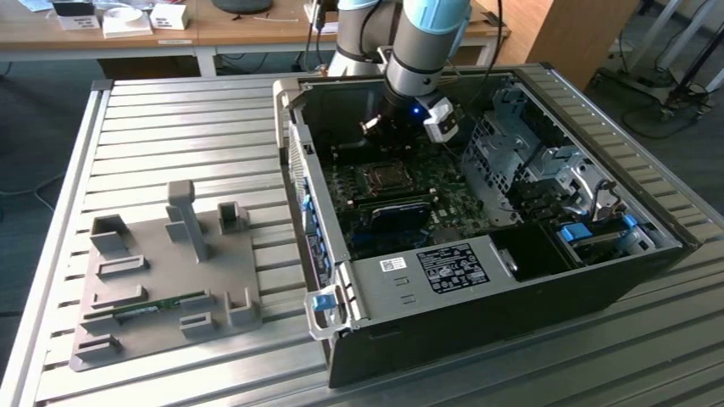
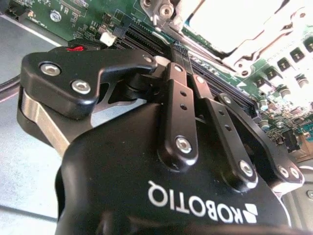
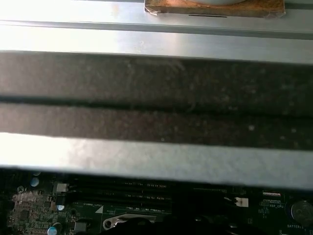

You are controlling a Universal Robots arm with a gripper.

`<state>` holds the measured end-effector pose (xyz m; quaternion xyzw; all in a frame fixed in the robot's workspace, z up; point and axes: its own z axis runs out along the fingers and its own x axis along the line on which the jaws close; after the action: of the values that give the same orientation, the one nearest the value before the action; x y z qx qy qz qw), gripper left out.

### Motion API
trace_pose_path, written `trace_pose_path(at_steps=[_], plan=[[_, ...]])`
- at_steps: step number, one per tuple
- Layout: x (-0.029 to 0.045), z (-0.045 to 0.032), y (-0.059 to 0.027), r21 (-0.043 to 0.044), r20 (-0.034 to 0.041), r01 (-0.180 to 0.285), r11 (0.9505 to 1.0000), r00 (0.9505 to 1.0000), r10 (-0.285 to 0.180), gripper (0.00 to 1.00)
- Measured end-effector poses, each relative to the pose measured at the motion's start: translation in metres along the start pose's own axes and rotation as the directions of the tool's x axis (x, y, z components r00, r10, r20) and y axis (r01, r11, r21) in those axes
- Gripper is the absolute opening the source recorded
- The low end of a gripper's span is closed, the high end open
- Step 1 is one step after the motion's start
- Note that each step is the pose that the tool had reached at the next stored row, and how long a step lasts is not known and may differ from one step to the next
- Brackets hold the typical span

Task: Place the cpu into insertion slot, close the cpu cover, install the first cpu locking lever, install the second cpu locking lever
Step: 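Install the first cpu locking lever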

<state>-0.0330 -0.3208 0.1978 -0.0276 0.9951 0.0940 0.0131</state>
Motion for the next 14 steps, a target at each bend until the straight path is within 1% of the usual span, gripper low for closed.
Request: trace_pose_path(at_steps=[5, 9, 11, 12, 13, 14], plan=[[0.0001, -0.0003, -0.0012, -0.0003, 0.0001, 0.000, 1.0000, 1.0000, 0.000, 0.11], [0.0000, -0.0036, -0.0007, -0.0002, 0.0000, 0.000, 1.0000, 1.0000, 0.000, 0.11], [-0.0001, -0.0039, -0.0006, -0.0006, 0.0001, 0.000, 1.0000, 1.0000, 0.000, 0.11], [-0.0001, -0.0040, -0.0008, -0.0018, 0.0001, 0.000, 1.0000, 1.0000, 0.000, 0.11], [0.0000, -0.0041, -0.0013, -0.0066, 0.0003, 0.000, 1.0000, 1.0000, 0.000, 0.11], [0.0000, -0.0043, -0.0023, -0.0161, 0.0010, 0.000, 0.9999, 1.0000, 0.000, 0.11]])
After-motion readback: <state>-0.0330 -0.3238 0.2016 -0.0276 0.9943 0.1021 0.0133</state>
